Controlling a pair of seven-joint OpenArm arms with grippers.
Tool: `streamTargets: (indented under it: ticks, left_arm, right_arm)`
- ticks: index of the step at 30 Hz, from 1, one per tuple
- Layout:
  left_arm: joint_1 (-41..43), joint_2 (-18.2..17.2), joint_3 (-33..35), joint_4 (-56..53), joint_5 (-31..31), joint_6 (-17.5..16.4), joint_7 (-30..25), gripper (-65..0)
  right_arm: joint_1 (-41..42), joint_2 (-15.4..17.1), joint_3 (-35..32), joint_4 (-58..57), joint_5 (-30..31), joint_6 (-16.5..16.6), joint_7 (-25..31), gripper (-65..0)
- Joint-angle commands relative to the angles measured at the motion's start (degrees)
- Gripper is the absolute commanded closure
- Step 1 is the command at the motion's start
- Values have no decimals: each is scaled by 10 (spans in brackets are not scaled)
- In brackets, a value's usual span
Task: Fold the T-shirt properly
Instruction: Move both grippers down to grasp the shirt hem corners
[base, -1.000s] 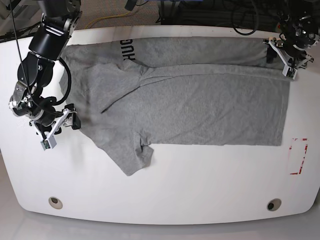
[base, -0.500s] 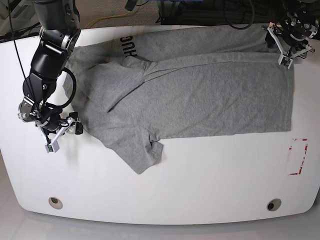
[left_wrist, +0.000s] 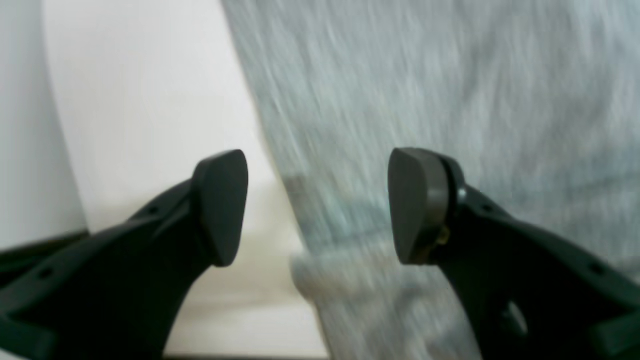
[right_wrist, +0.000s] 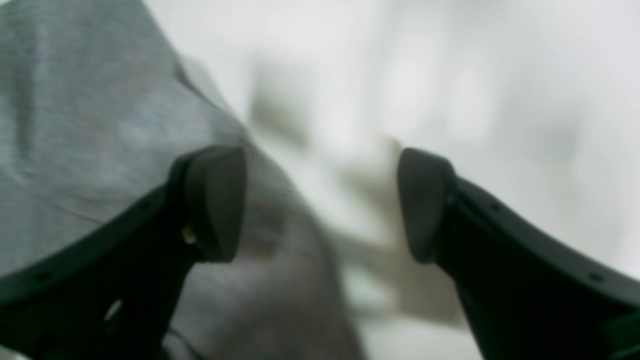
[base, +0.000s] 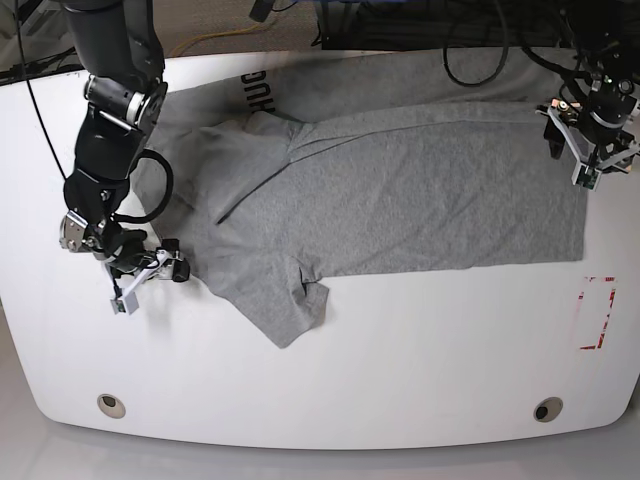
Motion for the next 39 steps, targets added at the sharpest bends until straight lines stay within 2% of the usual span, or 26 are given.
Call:
streamTargets:
  ticks: [1, 9, 15, 18, 21, 24, 29, 31, 39]
  left_arm:
    - [-24, -9, -3, 8, 19, 2, -10, -410]
    - [-112, -9, -2, -66, 75, 2, -10, -413]
    - [-175, -9, -4, -130, 123, 2, -10, -418]
    - [-206, -9, -20, -157, 136, 2, -10, -492]
    - [-232, -9, -41, -182, 138, 2, -10, -525]
    - [-262, -10, -45, -218, 137, 2, -10, -528]
    - [-316, -27, -48, -298, 136, 2, -10, -528]
    - [-339, -27, -49, -326, 136, 2, -11, -528]
    - [-425, -28, -48, -455, 135, 2, -25, -528]
  right_arm:
    - [16, -11, -1, 7, 9, 6, 3, -460]
    - [16, -49, -3, 7, 9, 6, 3, -460]
    - [17, -53, -103, 7, 14, 6, 7, -460]
    - [17, -60, -107, 7, 14, 6, 8, -458]
    - [17, -60, -107, 7, 12, 6, 10, -453]
    - [17, -59, -109, 7, 9, 6, 24, -368]
    - [17, -54, -111, 7, 9, 6, 29, -70]
    - [17, -54, -112, 7, 9, 6, 29, 0]
    - [17, -54, -112, 7, 9, 6, 29, 0]
